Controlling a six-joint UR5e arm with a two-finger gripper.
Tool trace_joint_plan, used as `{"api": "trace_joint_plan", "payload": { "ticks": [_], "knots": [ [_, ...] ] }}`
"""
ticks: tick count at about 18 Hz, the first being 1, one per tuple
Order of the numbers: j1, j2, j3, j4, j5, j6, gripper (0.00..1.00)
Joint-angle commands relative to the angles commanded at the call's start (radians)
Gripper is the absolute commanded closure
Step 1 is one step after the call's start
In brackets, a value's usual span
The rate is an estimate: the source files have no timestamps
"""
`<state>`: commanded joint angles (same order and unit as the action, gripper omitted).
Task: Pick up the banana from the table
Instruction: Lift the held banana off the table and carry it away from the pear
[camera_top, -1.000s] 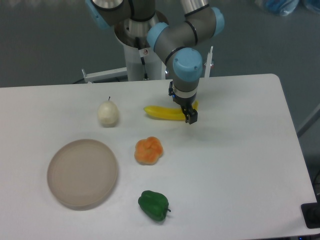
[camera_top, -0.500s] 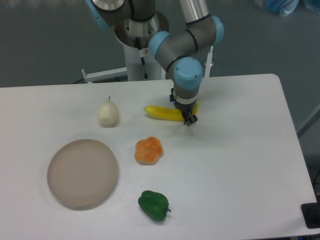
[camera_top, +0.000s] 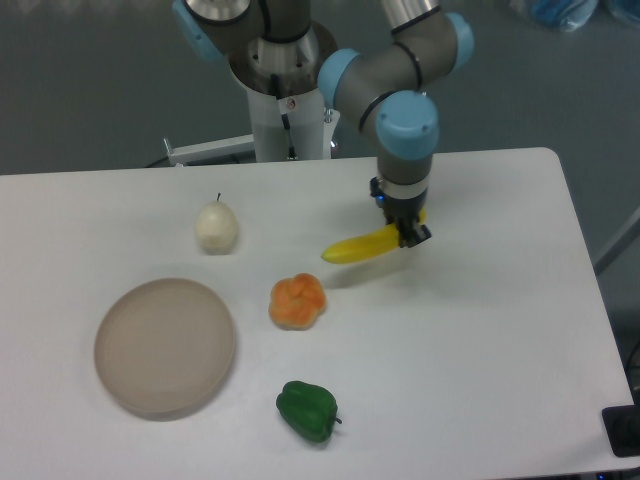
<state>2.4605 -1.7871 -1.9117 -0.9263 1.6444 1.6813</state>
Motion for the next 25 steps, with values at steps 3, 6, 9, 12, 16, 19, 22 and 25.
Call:
{"api": "trace_joint_plan", "payload": {
  "ticks": [3, 6, 9, 12, 16, 19, 22, 25],
  "knots": [
    [0.017, -0.003, 0.081, -0.066, -0.008, -0.028, 0.77],
    [0.015, -0.038, 0.177, -0.108, -0.017, -0.083, 0.77],
    [0.006, -0.093, 0.255, -0.118, -0.017, -0.19, 0.77],
    [0.006, -0.153, 0.364, -0.146, -0.069, -0.297, 0.79],
    [0.003, -0.233, 0.543, -0.328, -0.081, -0.318, 0.78],
    [0.002, -0.256, 0.55, -0.332, -0.081, -0.313, 0.78],
    [0.003, -0.297, 0.577, -0.321, -0.08, -0.298, 0.78],
    [0.002, -0.305, 0.589, -0.318, -0.077, -0.29, 0.78]
  ]
}}
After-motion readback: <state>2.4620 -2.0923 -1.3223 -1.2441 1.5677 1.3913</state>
